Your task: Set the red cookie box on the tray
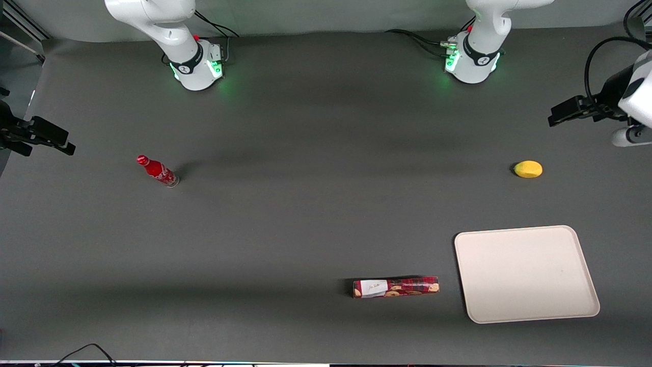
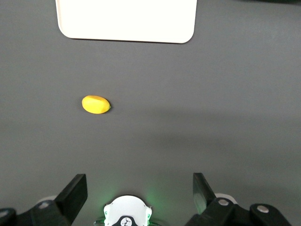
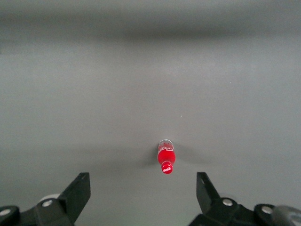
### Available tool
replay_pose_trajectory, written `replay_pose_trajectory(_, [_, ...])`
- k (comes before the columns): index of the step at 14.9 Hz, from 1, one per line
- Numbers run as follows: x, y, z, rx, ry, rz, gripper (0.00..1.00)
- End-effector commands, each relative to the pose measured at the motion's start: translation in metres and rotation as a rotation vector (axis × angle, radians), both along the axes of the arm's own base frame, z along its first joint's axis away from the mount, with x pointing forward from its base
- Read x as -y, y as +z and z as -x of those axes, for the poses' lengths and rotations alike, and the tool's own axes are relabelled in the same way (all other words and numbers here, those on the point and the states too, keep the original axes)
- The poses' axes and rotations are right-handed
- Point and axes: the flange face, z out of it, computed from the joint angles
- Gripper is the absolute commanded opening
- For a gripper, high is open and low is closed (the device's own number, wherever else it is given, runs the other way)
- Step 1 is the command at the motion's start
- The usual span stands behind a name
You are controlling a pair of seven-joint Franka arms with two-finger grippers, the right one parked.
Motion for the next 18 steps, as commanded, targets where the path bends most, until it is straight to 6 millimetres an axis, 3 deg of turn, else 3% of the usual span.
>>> replay_pose_trajectory(1, [0.004, 0.013, 0.003, 0.026, -0.028, -0.009, 1.0])
replay_pose_trajectory(6, [0.004, 0.008, -0.003, 0.017, -0.015, -0.007, 1.0])
replay_pose_trajectory(9, [0.007, 0.016, -0.003, 0.03, -0.005, 0.004, 1.0])
replay_pose_trajectory(12, [0.012, 0.025, -0.009, 0.048, 0.124, -0.012, 1.0])
replay_pose_trajectory(15, [0.043, 0.028, -0.032, 0.052, 0.276, -0.025, 1.0])
replay_pose_trajectory(18, [0.087, 0.013, -0.064, 0.031, 0.523, -0.052, 1.0])
